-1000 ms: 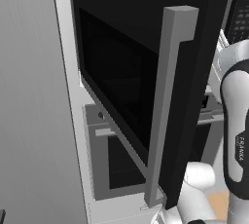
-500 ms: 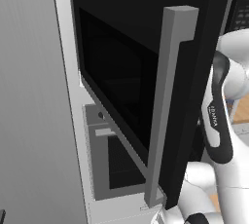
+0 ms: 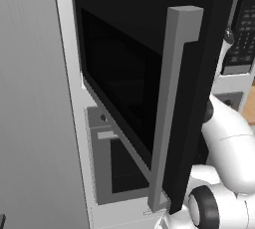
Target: Open the microwave, place the bowl with waffle inside the microwave, then close the microwave door and turn it on.
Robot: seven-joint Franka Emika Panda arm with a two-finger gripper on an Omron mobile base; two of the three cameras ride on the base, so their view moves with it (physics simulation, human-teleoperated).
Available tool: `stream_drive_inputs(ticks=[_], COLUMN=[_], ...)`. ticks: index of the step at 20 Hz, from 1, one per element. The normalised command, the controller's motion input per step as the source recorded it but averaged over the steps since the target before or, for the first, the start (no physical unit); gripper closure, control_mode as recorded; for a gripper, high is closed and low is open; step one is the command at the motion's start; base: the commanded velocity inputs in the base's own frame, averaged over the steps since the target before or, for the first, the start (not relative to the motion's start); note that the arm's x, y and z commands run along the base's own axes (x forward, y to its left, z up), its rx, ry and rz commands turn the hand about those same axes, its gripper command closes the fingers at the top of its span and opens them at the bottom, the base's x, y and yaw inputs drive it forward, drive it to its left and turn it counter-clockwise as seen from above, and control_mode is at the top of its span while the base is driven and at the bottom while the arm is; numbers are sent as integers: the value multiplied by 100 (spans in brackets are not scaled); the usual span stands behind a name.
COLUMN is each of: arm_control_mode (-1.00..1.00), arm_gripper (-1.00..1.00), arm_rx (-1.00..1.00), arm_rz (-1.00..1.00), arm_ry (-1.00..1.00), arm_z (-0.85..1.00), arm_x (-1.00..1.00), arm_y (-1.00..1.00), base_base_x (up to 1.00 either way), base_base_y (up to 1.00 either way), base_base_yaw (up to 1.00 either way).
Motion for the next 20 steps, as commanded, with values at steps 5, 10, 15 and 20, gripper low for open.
stream_drive_inputs(ticks=[5, 10, 15, 20], arm_control_mode=[-100, -100, -100, -100], arm_gripper=[100, 100, -100, -100], arm_rx=[0, 0, 6, 7], arm_rz=[1, 0, 0, 3], arm_ry=[15, 3, -1, -13], arm_z=[-61, -49, -14, 28], arm_x=[42, 43, 2, -12], arm_y=[1, 5, -1, 0], base_base_x=[0, 0, 0, 0], base_base_y=[0, 0, 0, 0], base_base_yaw=[0, 0, 0, 0])
